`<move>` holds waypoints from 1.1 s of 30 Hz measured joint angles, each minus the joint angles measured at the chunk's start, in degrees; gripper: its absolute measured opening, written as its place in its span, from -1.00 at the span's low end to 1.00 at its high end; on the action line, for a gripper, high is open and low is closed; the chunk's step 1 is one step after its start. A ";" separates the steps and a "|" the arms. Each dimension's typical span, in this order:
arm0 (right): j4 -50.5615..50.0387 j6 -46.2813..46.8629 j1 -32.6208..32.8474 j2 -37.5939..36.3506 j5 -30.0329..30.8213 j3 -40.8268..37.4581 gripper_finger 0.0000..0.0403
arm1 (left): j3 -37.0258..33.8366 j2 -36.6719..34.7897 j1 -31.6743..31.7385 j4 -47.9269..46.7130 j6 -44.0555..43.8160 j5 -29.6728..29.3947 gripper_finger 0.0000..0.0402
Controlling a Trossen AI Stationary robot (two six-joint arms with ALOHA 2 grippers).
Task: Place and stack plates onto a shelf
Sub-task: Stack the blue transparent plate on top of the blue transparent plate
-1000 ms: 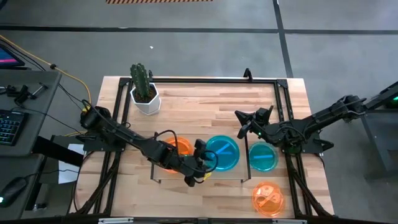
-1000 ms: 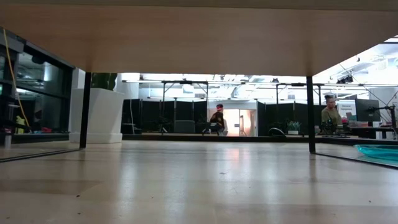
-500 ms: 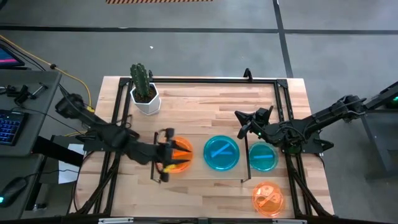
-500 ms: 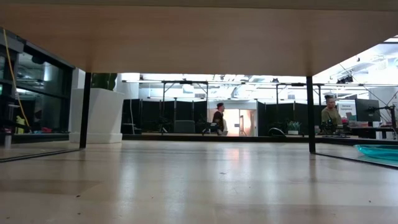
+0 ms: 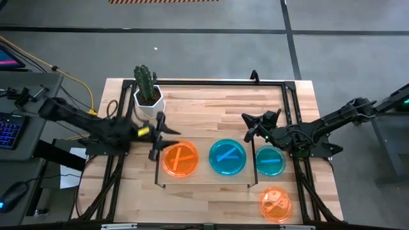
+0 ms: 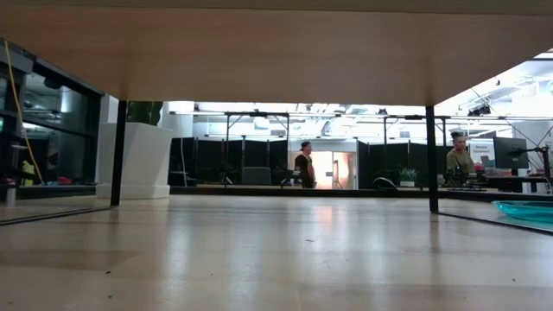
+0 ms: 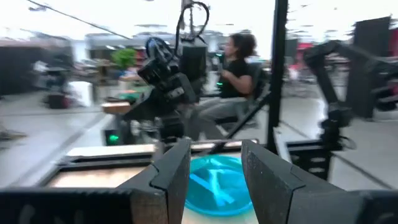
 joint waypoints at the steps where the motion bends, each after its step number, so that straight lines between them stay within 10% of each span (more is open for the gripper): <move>1: -0.06 0.00 0.00 0.00 0.29 0.00 -1.00 | -0.17 -0.28 3.40 -0.67 -1.05 4.82 -0.32; 8: -0.78 -2.26 0.00 0.02 0.45 0.00 -1.00 | -0.16 0.69 16.81 -1.84 -7.09 24.34 -0.32; 33: -1.66 -0.90 0.04 0.02 -5.90 0.00 -1.00 | -6.14 -9.66 11.21 -3.68 -7.03 14.14 -0.32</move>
